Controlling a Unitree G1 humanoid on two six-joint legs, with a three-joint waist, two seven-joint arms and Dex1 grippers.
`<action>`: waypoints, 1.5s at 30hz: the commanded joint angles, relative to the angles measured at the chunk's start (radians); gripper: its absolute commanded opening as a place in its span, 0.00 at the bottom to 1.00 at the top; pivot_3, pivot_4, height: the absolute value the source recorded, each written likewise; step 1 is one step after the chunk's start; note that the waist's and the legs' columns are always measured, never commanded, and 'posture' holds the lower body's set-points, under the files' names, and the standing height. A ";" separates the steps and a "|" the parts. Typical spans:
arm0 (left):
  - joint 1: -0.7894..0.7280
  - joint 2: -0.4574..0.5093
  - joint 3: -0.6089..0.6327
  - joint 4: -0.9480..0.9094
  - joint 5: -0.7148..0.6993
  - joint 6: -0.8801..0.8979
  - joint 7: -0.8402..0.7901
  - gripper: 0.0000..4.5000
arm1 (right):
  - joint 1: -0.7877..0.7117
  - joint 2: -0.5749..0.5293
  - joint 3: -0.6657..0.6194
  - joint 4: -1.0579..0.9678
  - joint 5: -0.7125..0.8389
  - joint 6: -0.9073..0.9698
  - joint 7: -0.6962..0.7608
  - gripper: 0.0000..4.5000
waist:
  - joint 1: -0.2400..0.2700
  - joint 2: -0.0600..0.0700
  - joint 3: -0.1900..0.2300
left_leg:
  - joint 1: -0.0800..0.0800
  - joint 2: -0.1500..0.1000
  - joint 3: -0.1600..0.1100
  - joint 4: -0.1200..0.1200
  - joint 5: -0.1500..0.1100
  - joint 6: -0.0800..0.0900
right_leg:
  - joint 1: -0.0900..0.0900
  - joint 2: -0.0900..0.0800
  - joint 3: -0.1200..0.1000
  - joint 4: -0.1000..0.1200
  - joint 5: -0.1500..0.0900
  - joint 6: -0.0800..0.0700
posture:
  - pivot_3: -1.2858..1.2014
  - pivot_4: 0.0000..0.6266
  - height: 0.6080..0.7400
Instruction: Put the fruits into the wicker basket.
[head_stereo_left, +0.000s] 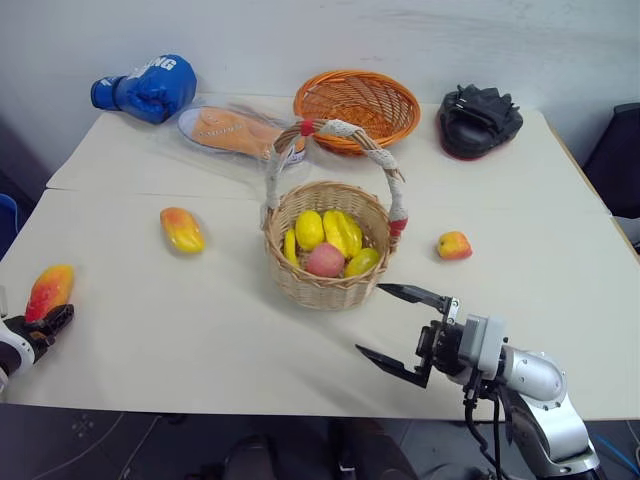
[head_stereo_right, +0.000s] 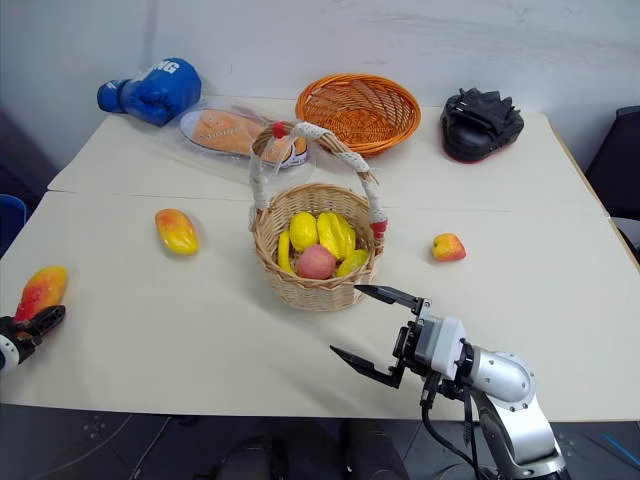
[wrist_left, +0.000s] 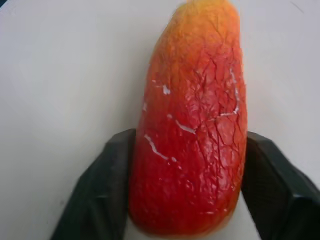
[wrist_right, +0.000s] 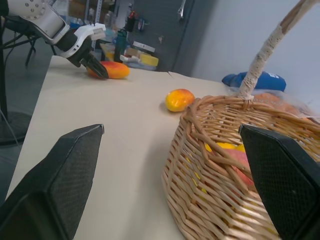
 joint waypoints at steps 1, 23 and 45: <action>-0.020 0.056 0.020 0.032 0.022 -0.016 -0.083 0.42 | 0.021 -0.012 -0.039 -0.027 -0.002 -0.034 -0.010 1.00 | 0.001 0.000 0.000 | 0.000 0.000 0.000 0.000 0.000 0.000 | 0.000 0.000 0.000 0.000 0.000 0.000 | 0.52 0.24 1.00; -0.684 -0.200 -0.645 -0.363 -0.162 0.042 -0.547 0.41 | 0.220 0.076 -0.267 -0.247 -0.135 0.033 -0.402 1.00 | 0.012 0.008 0.002 | -0.001 -0.004 0.001 0.005 0.001 0.000 | 0.001 0.004 0.004 0.001 0.002 0.003 | 0.52 0.24 1.00; -0.163 -0.139 -0.050 -0.237 -0.061 -0.270 -0.565 1.00 | 0.071 -0.035 -0.156 -0.163 0.048 0.053 -0.151 1.00 | -0.002 0.008 0.003 | 0.001 -0.002 -0.001 0.004 0.003 -0.001 | -0.001 0.004 0.008 0.004 0.001 0.004 | 0.52 0.24 1.00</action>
